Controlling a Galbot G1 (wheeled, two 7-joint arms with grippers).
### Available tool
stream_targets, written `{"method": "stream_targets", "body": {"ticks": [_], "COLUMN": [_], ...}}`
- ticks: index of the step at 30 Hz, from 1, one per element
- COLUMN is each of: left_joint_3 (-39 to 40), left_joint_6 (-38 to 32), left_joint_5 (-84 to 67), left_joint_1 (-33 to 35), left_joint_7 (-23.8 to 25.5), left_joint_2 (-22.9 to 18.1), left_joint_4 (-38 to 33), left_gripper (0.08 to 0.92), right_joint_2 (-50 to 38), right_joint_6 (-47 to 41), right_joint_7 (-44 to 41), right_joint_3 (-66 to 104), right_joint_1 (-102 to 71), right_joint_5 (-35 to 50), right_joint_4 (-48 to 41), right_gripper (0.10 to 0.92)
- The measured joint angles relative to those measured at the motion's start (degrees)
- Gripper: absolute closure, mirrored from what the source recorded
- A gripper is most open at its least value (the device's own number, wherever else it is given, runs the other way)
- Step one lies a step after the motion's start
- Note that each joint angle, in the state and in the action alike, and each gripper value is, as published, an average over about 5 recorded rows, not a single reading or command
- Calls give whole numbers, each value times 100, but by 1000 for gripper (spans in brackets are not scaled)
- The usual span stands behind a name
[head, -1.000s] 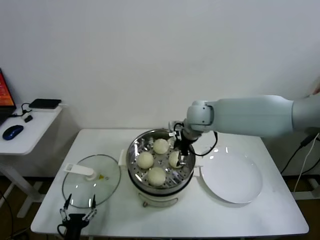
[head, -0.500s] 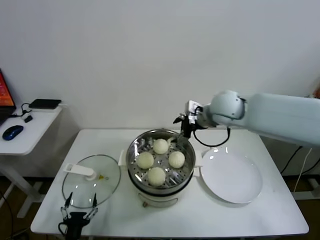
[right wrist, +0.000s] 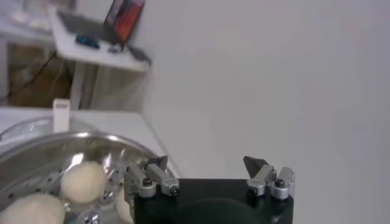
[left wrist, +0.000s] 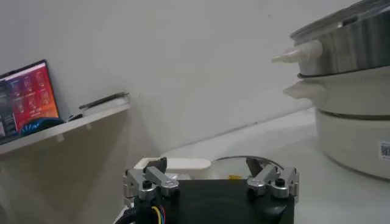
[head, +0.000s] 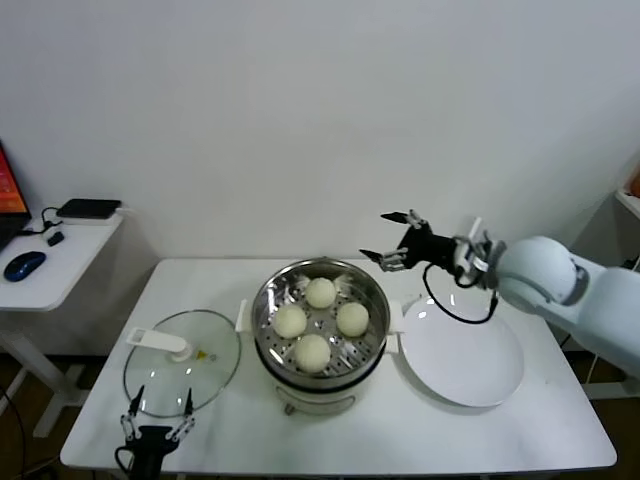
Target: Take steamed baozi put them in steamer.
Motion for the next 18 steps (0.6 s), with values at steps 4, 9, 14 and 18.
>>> {"method": "stream_targets", "body": {"ticks": [4,9,14,18], "left_joint_3": [-5,-10,22,30], "left_joint_6": [-38,-60,-80,-95], "left_joint_5": [16,36,81,103], "left_joint_1": [8,-5,-19,-26], "left_joint_7": [-11,-27,-34,-49], "left_joint_2": [0,0,0,0], "left_joint_4": [8,33,51,72], "left_gripper": [177,177,177,177], "right_joint_2": [-41,398,1180,1851], "right_joint_6": [534,1100,1661,2153], "right_joint_7": [88,72,-78,-242], "right_joint_3": [1521,3416,5153,6115], "right_joint_1": [-1529,-3426,-5325,-6761], "right_joint_5": [-267,-787,-1304,-1648], "right_joint_4": [159,347,431,421], "right_gripper": [203,203,203,203]}}
